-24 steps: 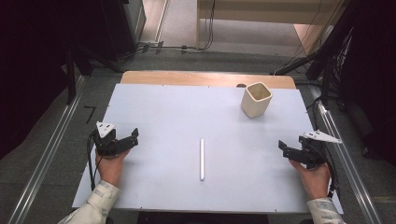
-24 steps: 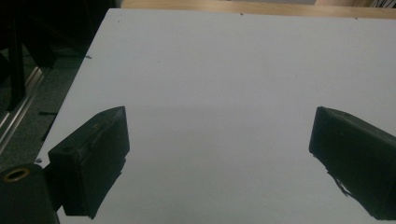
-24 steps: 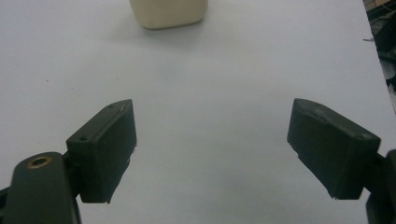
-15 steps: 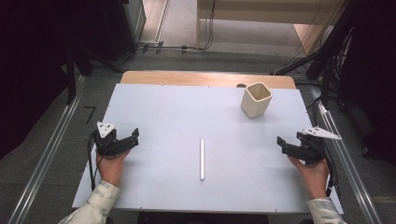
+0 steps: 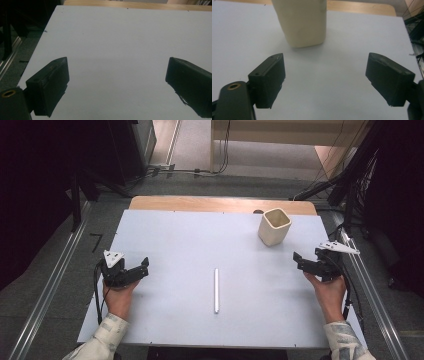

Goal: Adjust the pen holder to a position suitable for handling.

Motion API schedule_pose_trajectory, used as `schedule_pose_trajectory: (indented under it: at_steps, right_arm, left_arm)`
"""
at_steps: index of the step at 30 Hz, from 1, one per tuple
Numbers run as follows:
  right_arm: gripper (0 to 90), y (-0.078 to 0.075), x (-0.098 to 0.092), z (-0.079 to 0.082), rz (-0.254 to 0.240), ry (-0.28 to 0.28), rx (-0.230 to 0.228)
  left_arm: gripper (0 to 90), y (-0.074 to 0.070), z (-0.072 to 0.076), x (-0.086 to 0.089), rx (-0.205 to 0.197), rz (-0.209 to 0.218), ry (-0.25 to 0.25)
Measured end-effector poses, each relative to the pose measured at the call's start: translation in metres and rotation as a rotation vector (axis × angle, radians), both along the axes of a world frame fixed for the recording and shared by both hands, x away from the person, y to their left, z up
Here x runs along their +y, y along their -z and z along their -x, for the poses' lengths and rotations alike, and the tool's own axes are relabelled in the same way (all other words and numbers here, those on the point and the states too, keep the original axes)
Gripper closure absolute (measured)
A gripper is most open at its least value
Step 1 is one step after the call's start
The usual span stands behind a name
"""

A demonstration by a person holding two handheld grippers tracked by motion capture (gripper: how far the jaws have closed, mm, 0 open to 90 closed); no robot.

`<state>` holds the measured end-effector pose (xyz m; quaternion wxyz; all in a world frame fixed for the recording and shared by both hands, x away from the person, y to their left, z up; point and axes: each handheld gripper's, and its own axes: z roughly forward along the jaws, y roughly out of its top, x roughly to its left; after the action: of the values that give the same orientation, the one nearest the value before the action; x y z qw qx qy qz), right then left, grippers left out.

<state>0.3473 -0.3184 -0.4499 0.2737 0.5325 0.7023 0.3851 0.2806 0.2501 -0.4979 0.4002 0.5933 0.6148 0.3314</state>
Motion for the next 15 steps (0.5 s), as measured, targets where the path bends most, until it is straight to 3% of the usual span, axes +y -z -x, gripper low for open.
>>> schedule_pose_trajectory:
  at_steps: [2,15]
  right_arm:
    - [12.2,-0.004,0.001,-0.005,-0.004,0.014,-0.021]
    - [12.4,-0.019,0.011,-0.045,0.004,0.023,-0.016]
  left_arm:
    - [5.7,0.0,0.0,0.0,0.0,0.001,-0.001]
    - [5.7,0.001,0.0,0.001,-0.001,0.004,-0.001]
